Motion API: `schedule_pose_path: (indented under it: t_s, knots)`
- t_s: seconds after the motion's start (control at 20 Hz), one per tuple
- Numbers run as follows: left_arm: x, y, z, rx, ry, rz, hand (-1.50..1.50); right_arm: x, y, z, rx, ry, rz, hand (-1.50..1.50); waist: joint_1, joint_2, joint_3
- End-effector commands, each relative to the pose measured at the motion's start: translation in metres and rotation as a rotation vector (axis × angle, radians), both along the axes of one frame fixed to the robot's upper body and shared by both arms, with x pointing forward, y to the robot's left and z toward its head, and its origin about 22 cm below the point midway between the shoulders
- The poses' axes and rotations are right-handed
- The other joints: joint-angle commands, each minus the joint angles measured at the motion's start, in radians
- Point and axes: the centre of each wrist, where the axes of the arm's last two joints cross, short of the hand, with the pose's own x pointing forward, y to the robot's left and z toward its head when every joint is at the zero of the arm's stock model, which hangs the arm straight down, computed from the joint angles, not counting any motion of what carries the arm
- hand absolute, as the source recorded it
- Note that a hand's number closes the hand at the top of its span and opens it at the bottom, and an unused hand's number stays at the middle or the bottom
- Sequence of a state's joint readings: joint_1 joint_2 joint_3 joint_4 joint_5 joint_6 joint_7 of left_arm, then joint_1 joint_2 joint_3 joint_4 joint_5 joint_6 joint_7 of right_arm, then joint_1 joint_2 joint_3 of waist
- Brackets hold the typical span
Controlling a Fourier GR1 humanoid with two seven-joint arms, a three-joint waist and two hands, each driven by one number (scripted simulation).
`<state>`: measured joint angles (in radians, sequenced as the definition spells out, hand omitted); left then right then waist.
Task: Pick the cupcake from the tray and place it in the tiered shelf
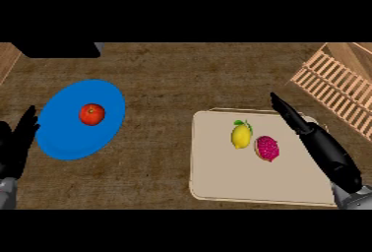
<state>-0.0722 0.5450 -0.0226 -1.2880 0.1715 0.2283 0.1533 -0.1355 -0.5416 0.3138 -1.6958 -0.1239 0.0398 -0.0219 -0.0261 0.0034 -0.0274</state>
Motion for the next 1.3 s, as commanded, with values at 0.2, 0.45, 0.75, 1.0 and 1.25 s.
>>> schedule_pose_path:
  t_s: [0.2,0.45,0.75,1.0,1.25]
  knots:
    - [0.028,-0.072,0.019,-0.076,-0.244,-0.254,0.0,0.003,-0.053,-0.008,0.222,0.003,-0.619,-1.5,-0.045,-0.007,0.028]
    - [0.027,-0.078,0.019,-0.12,-0.257,-0.273,0.0,-0.033,-0.124,-0.039,-0.103,0.023,-1.004,1.5,-0.128,0.012,0.01]
    - [0.021,-0.123,0.006,-0.154,-0.275,-0.394,0.0,-0.056,-0.073,-0.099,0.132,-0.218,-1.474,-1.5,-0.024,-0.006,0.031]
    - [0.031,-0.143,0.017,-0.16,-0.27,-0.418,0.0,-0.086,-0.068,-0.091,0.321,-0.34,-1.331,-1.5,0.009,-0.006,0.029]
    - [0.029,-0.14,0.013,-0.16,-0.263,-0.437,0.0,-0.099,-0.056,-0.072,0.09,-0.095,-1.118,-1.5,0.019,-0.004,0.025]
